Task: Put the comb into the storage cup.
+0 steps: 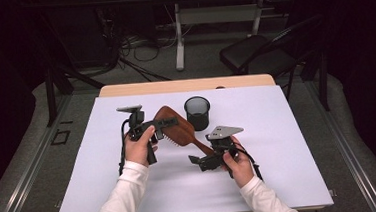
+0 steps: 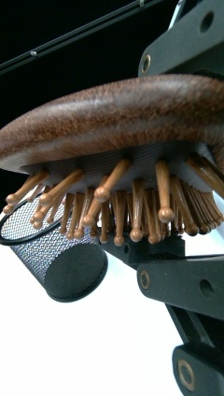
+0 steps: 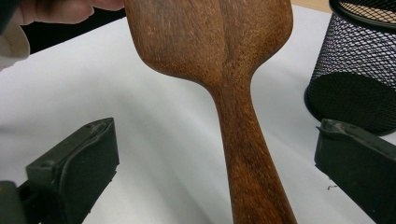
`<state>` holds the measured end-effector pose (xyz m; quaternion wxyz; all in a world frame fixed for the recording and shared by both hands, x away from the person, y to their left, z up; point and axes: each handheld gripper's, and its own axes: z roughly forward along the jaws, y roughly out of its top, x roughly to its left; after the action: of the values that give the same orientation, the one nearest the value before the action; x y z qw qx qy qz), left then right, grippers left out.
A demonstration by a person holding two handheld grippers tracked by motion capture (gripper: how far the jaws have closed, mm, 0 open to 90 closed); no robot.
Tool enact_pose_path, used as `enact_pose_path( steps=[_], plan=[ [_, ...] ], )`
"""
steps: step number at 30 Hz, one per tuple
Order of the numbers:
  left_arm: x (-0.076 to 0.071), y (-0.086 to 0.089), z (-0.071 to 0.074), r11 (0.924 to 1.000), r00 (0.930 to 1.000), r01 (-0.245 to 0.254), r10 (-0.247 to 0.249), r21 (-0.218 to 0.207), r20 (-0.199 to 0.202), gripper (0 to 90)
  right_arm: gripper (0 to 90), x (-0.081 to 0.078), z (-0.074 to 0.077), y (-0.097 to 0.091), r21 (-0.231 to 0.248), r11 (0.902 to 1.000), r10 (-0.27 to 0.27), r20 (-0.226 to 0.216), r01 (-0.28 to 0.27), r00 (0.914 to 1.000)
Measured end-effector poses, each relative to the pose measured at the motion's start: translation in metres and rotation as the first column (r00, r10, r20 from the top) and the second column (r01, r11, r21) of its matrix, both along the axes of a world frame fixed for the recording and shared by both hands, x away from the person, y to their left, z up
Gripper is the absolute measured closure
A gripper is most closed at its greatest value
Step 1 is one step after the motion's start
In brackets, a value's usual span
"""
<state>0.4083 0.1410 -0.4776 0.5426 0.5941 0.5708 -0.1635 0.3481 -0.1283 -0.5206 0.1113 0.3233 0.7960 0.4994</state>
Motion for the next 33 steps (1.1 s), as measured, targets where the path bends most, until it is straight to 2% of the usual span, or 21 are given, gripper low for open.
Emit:
enact_pose_path(
  steps=[7,14,23,26,33],
  plan=[
    [0.002,0.000,0.002,1.0000,1.0000,-0.002,0.002,-0.005,0.001,48.5,0.0,0.001,0.002,-0.003,0.015,0.9999,-0.007,-0.002,0.007,1.0000],
    [0.004,0.001,0.002,0.9996,0.9993,-0.012,0.013,-0.025,0.034,48.5,0.0,0.002,0.006,-0.008,0.034,0.9992,-0.020,0.004,0.020,0.9998],
    [0.006,0.003,0.000,0.9996,0.9994,-0.023,0.023,0.016,0.026,48.4,0.0,0.003,0.008,-0.011,0.041,0.9987,-0.028,0.007,0.028,0.9996],
    [0.006,0.002,-0.001,0.9994,0.9989,-0.028,0.027,0.021,0.039,48.4,0.0,0.003,0.008,-0.011,0.039,0.9988,-0.030,0.008,0.030,0.9995],
    [0.007,0.002,-0.001,0.9996,0.9992,-0.020,0.020,0.020,0.035,48.4,0.0,0.003,0.008,-0.012,0.038,0.9986,-0.036,0.006,0.035,0.9993]
  ],
)
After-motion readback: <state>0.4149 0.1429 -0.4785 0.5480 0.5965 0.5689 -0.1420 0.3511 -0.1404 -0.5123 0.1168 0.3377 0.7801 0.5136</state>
